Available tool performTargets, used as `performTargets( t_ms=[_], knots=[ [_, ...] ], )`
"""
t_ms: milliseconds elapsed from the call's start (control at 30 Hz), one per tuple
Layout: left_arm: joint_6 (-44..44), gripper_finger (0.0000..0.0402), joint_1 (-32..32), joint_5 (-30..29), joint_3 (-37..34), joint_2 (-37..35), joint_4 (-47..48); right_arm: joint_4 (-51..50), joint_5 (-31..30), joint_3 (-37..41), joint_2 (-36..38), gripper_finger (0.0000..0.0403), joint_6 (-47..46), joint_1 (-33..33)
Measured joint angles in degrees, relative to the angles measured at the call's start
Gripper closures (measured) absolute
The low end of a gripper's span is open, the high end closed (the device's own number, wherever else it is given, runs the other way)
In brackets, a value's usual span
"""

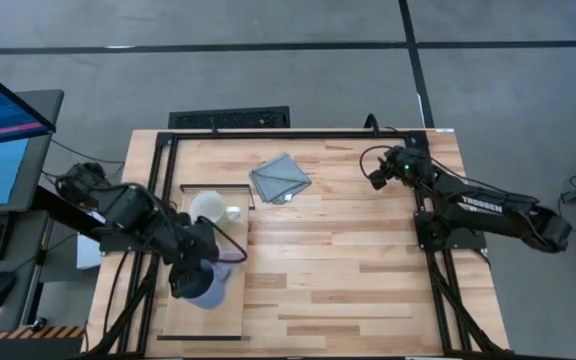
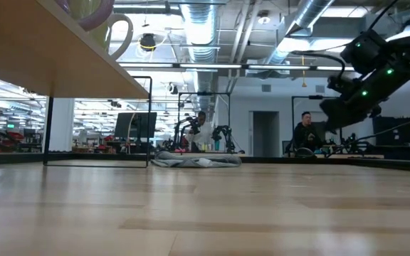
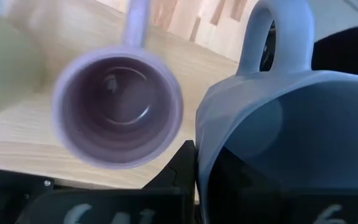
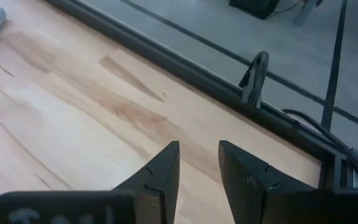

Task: Stack small to large cups/mugs on shelf
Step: Put the blue mug on the shelf

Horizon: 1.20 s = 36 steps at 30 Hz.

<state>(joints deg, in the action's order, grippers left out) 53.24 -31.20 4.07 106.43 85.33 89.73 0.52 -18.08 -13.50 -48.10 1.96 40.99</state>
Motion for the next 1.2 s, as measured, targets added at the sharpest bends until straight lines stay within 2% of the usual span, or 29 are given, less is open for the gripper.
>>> performTargets(
  t_ms=[233, 667, 1200],
  knots=[
    [0.57, 0.0394, -2.36, 1.62, 0.04, 3.62, -0.11, 0.07, 0.00, 0.00, -2.62, 0.0269, -0.01, 0.00],
    [2.42, 0.0394, -5.77, -0.12, 0.10, 9.20, 0.23, 1.86, 0.02, 0.00, -3.78, 0.0269, -0.01, 0.00],
    [-9.13, 0.0394, -7.30, -3.20, 0.11, 10.45, 0.34, 3.03, 0.02, 0.00, -3.75, 0.0269, -0.46, -0.02]
  ],
)
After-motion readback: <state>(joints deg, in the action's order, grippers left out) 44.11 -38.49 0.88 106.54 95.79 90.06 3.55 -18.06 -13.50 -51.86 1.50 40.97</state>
